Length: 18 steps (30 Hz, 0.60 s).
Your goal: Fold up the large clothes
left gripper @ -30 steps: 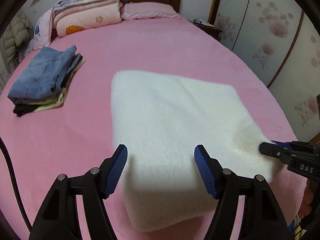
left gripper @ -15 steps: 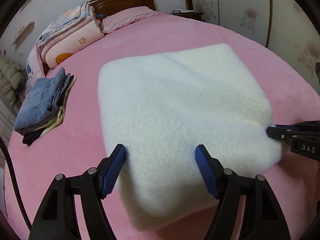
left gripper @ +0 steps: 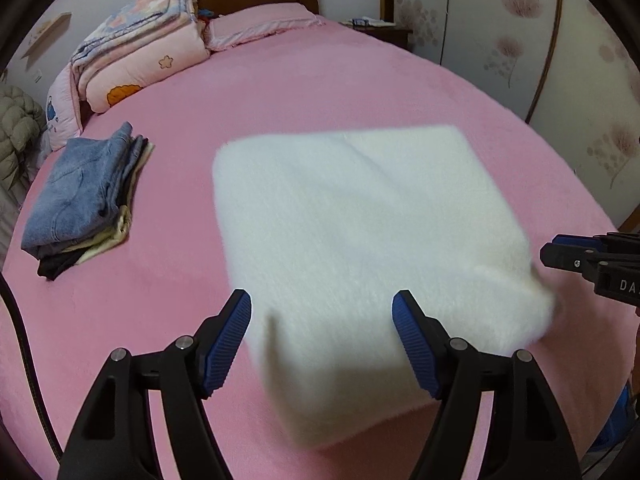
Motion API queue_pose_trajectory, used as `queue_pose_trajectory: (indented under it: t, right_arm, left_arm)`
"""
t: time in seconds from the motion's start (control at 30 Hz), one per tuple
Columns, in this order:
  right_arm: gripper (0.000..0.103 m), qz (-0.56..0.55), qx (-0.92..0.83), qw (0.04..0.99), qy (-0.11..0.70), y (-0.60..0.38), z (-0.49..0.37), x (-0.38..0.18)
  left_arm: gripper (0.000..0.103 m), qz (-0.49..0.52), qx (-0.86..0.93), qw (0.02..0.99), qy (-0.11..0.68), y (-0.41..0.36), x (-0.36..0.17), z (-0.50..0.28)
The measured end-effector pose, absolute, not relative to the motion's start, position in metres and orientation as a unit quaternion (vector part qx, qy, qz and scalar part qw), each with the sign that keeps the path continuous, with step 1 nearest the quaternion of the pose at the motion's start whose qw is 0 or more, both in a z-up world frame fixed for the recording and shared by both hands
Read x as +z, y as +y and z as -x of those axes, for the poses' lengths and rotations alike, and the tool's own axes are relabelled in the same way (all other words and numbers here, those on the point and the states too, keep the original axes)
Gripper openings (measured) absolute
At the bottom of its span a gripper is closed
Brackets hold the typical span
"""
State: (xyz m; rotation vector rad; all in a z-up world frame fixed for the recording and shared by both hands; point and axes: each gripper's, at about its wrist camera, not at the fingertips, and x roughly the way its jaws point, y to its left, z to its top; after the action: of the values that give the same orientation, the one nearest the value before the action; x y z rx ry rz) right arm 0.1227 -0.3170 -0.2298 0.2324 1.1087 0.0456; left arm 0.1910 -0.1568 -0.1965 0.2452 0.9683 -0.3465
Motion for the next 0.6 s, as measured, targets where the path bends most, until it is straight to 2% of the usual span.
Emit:
queue_pose_trajectory:
  t: [0.07,0.2,0.33,0.47,0.6]
  right_arm:
    - [0.036,-0.096,0.025,0.855,0.509,-0.316,-0.134,-0.214]
    - [0.036,-0.071,0.025,0.869,0.489,-0.311,-0.171,-0.197]
    - [0.036,-0.096,0.029,0.873,0.477,-0.315,-0.219,-0.19]
    - [0.036,-0.128,0.039,0.869,0.477,-0.317,-0.258,-0.194]
    - [0.036,-0.139,0.039,0.854,0.501,-0.313,-0.289,-0.215]
  left_arm:
    - [0.073,-0.106,-0.162,0.866,0.461,-0.151,-0.188,-0.203]
    - [0.073,-0.069,-0.165,0.865,0.469,-0.138,-0.177,-0.241]
    - [0.073,-0.034,-0.167,0.862,0.477,-0.134,-0.172,-0.28]
    - [0.088,0.005,-0.166,0.858,0.486,-0.135,-0.175,-0.316]
    - [0.089,0.039,-0.165,0.854,0.493,-0.143,-0.191,-0.344]
